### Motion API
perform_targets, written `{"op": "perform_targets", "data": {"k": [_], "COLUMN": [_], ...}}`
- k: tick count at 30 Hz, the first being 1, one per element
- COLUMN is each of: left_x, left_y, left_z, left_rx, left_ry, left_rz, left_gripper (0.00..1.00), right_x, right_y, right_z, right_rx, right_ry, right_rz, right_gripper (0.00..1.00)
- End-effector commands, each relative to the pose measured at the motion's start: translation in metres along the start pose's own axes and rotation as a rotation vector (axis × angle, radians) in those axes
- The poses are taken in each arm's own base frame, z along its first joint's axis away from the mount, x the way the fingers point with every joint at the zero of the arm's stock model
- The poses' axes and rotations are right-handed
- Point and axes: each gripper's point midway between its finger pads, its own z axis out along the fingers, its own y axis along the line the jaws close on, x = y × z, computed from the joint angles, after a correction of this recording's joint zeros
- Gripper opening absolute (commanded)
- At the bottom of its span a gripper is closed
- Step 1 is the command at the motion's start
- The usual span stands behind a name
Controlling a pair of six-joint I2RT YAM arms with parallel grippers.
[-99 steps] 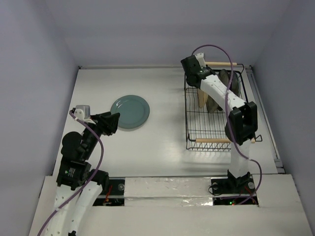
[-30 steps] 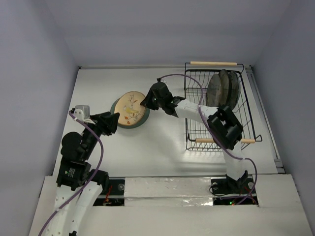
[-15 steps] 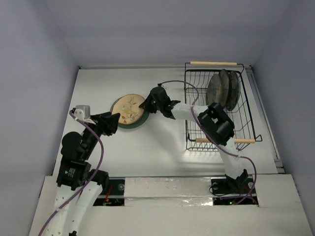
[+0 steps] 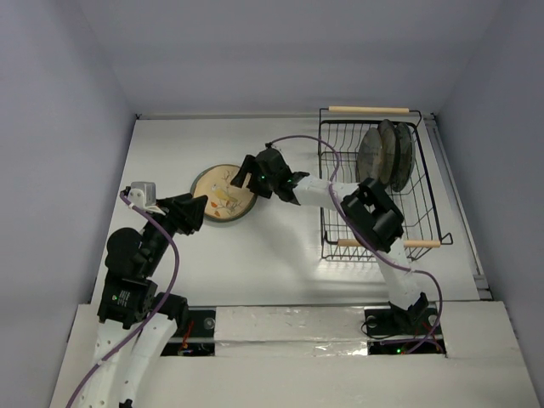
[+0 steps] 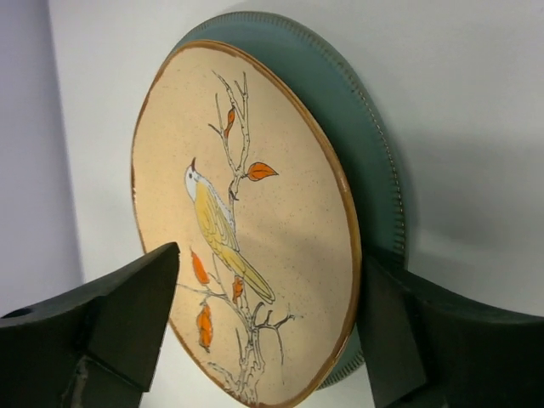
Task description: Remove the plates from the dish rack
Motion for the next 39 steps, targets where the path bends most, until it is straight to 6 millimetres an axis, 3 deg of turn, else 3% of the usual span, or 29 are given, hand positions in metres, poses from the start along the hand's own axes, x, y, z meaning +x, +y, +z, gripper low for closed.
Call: {"op": "perform_targets", "data": {"k": [1,2,9,11,12,13,14,15,16,17,18,19,20,22,23,24,26,27,28,31,33,35,39], "left_x": [-0.020,-0.019,-0.020,-0.020,-0.022,-0.021,-0.020,-0.021,-0.020,-0.021,-0.021,-0.020,-0.021,-0.019,-0.019,-0.020,-0.018,-0.019,-0.018,-0.017,-0.017,-0.017,-0.017], "left_y": [-0.010,-0.009,-0.010,-0.010,-0.010,-0.010,-0.010,-0.010,-0.009,-0.010,-0.009,-0.008,-0.008,-0.007,-0.006,-0.006,-0.004,-0.004,-0.003,-0.003,-0.002,-0.002,-0.002], "left_z": [0.000,0.000,-0.001,-0.002,-0.003,-0.003,-0.003,-0.003,-0.003,-0.003,-0.003,-0.003,-0.003,-0.002,-0.002,-0.002,-0.001,-0.001,0.000,0.001,0.002,0.002,0.002], "left_rx": [0.032,0.031,0.032,0.032,0.032,0.032,0.031,0.033,0.030,0.029,0.027,0.022,0.020,0.017,0.014,0.011,0.002,0.001,-0.003,-0.004,-0.007,-0.006,-0.007], "left_ry": [-0.059,-0.056,-0.062,-0.064,-0.067,-0.066,-0.064,-0.065,-0.062,-0.065,-0.066,-0.067,-0.067,-0.064,-0.064,-0.065,-0.059,-0.061,-0.060,-0.053,-0.048,-0.049,-0.051], "left_rz": [0.004,0.004,0.006,0.005,0.005,0.005,0.005,0.008,0.006,0.006,0.005,0.006,0.004,0.004,0.002,0.002,-0.001,-0.002,-0.001,-0.004,-0.004,-0.004,-0.004], "left_gripper": [0.45,0.45,0.45,0.45,0.45,0.45,0.45,0.45,0.45,0.44,0.43,0.41,0.31,0.21,0.12,0.08,0.00,0.00,0.00,0.00,0.00,0.13,0.24], "right_x": [-0.031,-0.023,-0.051,-0.058,-0.063,-0.078,-0.083,-0.092,-0.113,-0.124,-0.133,-0.156,-0.164,-0.187,-0.192,-0.201,-0.209,-0.212,-0.213,-0.217,-0.222,-0.225,-0.236], "right_y": [0.024,0.019,0.007,0.006,0.008,0.026,0.021,0.027,0.048,0.050,0.037,0.041,0.034,0.000,-0.013,-0.018,-0.051,-0.057,-0.066,-0.090,-0.099,-0.106,-0.128], "right_z": [-0.022,-0.024,-0.054,-0.066,-0.074,-0.098,-0.110,-0.126,-0.165,-0.185,-0.204,-0.245,-0.264,-0.296,-0.322,-0.338,-0.359,-0.373,-0.379,-0.391,-0.395,-0.387,-0.366], "right_rx": [0.049,0.084,0.252,0.269,0.269,0.235,0.250,0.241,0.201,0.208,0.277,0.274,0.302,0.400,0.431,0.443,0.516,0.527,0.559,0.676,0.734,0.766,0.828], "right_ry": [-0.085,-0.067,-0.163,-0.187,-0.202,-0.248,-0.275,-0.309,-0.387,-0.435,-0.483,-0.558,-0.583,-0.636,-0.657,-0.684,-0.693,-0.706,-0.708,-0.693,-0.681,-0.640,-0.565], "right_rz": [-0.160,-0.189,-0.348,-0.370,-0.394,-0.395,-0.422,-0.435,-0.431,-0.438,-0.470,-0.452,-0.455,-0.440,-0.428,-0.410,-0.387,-0.382,-0.380,-0.394,-0.414,-0.431,-0.448], "right_gripper": [0.89,0.90,0.94,0.88,0.82,0.76,0.52,0.35,0.08,0.00,0.00,0.00,0.00,0.00,0.00,0.00,0.00,0.00,0.00,0.16,0.39,0.53,0.53]}}
